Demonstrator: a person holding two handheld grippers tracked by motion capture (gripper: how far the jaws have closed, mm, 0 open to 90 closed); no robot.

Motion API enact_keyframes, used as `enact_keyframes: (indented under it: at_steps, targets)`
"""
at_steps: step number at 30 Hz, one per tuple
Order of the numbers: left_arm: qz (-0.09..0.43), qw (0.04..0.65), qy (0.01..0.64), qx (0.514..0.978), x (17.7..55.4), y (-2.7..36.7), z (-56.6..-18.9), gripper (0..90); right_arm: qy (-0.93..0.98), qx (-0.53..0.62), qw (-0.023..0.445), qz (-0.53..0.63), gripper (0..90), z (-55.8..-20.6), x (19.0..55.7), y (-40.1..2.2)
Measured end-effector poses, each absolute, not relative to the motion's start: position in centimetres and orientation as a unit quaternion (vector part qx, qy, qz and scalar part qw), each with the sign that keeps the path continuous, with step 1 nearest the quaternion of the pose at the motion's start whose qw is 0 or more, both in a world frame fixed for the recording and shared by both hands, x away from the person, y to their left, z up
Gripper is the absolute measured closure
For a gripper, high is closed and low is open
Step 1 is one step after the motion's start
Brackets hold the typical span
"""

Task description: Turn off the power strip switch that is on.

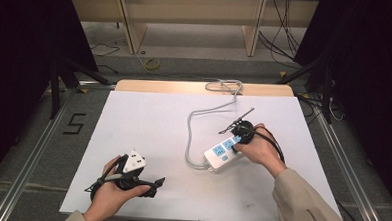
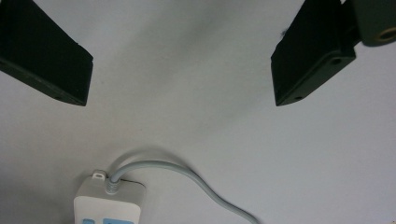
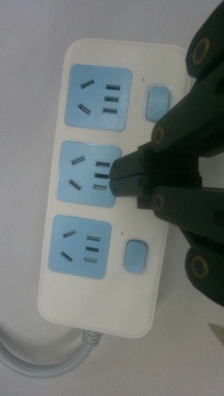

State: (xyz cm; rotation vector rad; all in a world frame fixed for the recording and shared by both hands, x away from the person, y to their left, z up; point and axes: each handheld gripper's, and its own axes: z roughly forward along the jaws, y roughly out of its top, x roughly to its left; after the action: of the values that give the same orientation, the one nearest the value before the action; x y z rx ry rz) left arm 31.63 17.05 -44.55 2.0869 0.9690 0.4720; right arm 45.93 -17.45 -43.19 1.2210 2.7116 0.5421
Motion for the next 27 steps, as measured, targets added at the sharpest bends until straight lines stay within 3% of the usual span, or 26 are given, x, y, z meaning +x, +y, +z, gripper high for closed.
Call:
enact_keyframes:
  at_steps: [27]
  targets:
    - [0.185, 0.384, 0.382, 0.820, 31.65, 17.08, -44.61, 5.2, 0.899, 0.405, 0.054, 0.159, 90.0, -43.08, 46.29, -17.01]
